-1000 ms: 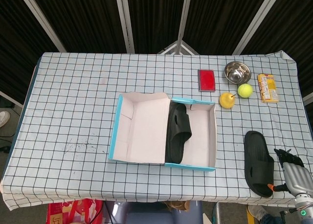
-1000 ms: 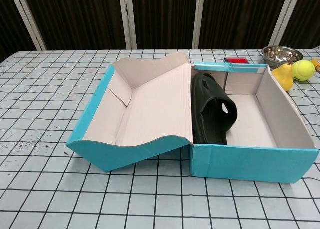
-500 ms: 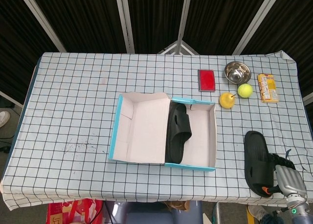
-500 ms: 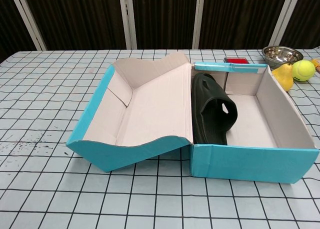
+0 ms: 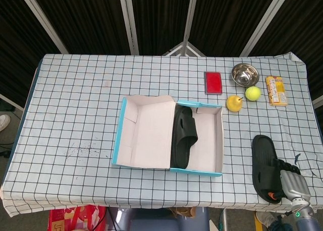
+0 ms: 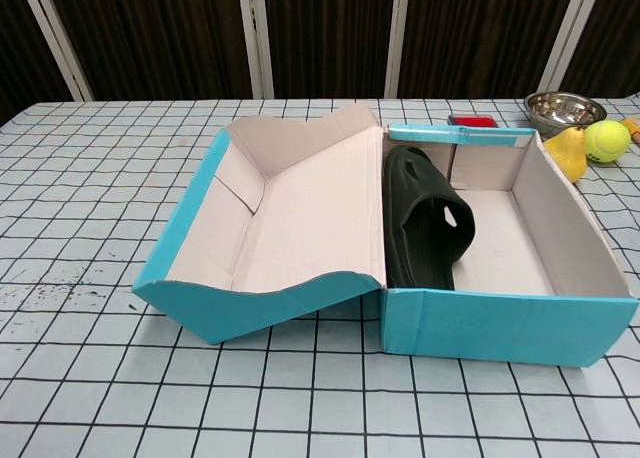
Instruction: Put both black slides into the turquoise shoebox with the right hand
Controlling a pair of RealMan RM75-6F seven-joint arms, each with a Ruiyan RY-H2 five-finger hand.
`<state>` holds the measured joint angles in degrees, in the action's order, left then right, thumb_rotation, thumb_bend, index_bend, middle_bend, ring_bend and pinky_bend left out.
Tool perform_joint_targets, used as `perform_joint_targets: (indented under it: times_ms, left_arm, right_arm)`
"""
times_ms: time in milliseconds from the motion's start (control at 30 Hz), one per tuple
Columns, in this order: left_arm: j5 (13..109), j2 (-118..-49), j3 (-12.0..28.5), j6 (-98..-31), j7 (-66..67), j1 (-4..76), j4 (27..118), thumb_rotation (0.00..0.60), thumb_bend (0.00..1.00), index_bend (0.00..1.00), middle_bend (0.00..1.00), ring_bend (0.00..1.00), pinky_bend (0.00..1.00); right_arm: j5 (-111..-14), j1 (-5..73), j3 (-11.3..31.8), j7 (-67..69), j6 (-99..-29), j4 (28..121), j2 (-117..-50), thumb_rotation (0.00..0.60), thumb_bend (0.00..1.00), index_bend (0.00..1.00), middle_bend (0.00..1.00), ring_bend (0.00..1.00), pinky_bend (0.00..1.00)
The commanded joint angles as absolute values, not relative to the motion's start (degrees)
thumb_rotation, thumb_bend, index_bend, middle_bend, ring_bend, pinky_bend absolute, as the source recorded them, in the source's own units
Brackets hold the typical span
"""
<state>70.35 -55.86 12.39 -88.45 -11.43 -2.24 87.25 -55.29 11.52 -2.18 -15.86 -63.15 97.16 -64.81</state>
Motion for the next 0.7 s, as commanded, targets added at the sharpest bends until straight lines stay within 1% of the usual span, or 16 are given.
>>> perform_joint_targets:
  times_ms: [33,133,233,367,433,533,600,700]
  left_arm:
    - [70.27,-55.88,12.39,-88.35,-11.3,-2.2,87.26,0.6,0.81,0.22,0.09,0.06,0.14]
    - [70.41,-55.94,12.29,-88.31,-10.92,-2.09,87.32,0.6,0.81,0.22,0.09,0.06,0.14]
    - [70.4,-56.01,12.24,-88.23,-10.56,-2.01,87.4,0.6,0.81,0.22,0.09,0.06,0.14]
    - [70.22,-56.02,12.3,-88.32,-10.35,-2.05,87.54,0.6,0.81,0.22,0.09,0.06,0.14]
    - [70.17,-56.02,12.31,-88.38,-10.29,-2.07,87.56,0.6,0.81,0.22,0.09,0.06,0.14]
    - [70.15,-56.0,12.3,-88.39,-10.29,-2.09,87.61,0.6,0.81,0.22,0.09,0.06,0.14]
    - [70.18,-56.0,12.27,-88.31,-10.29,-2.07,87.61,0.6,0.81,0.22,0.09,0.06,0.14]
    - [70.17,-55.97,12.27,-88.26,-10.41,-2.07,87.61,0.6,0.81,0.22,0.09,0.06,0.14]
  right_arm:
    - [-55.2,11.61,-1.91,-16.08,-63.01,95.48,-65.93,0.6,0.0,0.0,0.07,0.0,0.0]
    - [-55.39,11.57,-1.83,-15.89,-62.74,94.12,-66.61,0.6,0.0,0.02,0.1,0.0,0.0]
    - [-55.68,11.55,-1.8,-15.82,-62.51,93.25,-66.94,0.6,0.0,0.07,0.14,0.0,0.0]
    - [-56.21,11.44,-1.38,-15.22,-62.71,92.21,-67.45,0.6,0.0,0.18,0.21,0.0,0.0]
    - [-56.53,11.34,-1.16,-14.81,-62.9,91.91,-67.69,0.6,0.07,0.24,0.25,0.01,0.0]
    - [-57.36,11.23,-1.0,-14.75,-63.39,91.53,-67.86,0.6,0.29,0.37,0.34,0.06,0.0]
    - [-58.0,11.01,-0.56,-14.39,-64.4,91.48,-68.1,0.6,0.39,0.44,0.39,0.1,0.0]
    - [-59.38,10.49,-0.07,-12.85,-65.58,91.9,-67.98,0.6,0.45,0.45,0.43,0.11,0.0]
